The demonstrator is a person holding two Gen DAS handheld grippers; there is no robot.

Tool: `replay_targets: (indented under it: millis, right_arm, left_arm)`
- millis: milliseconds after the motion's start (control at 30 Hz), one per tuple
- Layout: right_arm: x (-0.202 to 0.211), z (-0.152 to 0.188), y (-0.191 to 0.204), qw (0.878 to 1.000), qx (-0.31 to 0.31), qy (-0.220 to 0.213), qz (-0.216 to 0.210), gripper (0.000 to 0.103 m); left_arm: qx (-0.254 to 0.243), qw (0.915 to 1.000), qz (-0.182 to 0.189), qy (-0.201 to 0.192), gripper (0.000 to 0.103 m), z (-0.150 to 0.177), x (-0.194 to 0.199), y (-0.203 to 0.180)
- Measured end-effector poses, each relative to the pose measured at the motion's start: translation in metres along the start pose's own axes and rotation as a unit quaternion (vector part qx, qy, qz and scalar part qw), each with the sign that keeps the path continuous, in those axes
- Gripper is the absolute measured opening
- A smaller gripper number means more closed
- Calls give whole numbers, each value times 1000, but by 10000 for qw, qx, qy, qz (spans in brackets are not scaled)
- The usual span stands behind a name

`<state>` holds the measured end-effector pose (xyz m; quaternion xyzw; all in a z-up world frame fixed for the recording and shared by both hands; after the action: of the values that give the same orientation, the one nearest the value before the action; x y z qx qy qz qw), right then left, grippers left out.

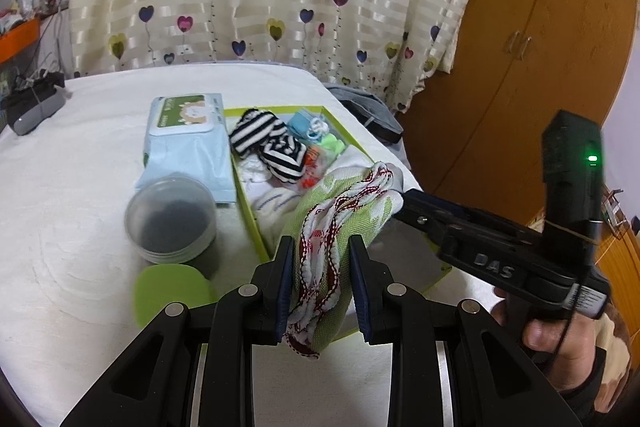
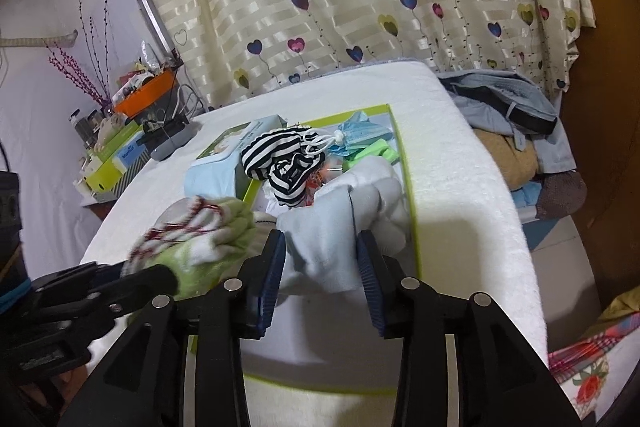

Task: Organize soft objects
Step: 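Lower the cloth and gloves into the box and open both tools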

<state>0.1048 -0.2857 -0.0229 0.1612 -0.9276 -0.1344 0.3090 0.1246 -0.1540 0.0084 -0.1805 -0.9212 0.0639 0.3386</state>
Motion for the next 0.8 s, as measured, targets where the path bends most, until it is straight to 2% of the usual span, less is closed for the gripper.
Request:
replay_targets:
  millis: [333, 733, 800]
  right_arm:
    - [24, 6, -17, 9996, -164, -150, 195, 39]
    - [27, 4, -21, 9994, -210, -188, 211, 39]
    - [28, 4, -20, 9994, -191, -203, 202, 39]
  left_arm:
    - [-230, 9992, 263, 189, 25, 15, -12, -21]
    - [-270, 9988, 99, 393, 26, 13, -44, -20]
    - [-297, 9988, 94, 366, 29, 14, -40, -21]
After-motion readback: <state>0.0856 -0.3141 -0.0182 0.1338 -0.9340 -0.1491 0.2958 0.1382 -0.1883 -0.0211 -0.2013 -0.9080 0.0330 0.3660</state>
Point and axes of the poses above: each gripper's, at about its wrist camera, not at the fingertips, and x roughly against the way its jaws point, y to its left, z to its underside, the point moved 3 cm from there along -x, roughly the way its jaws point, and after that the axes turned 5 degrees about -y, right-handed, at the moved point
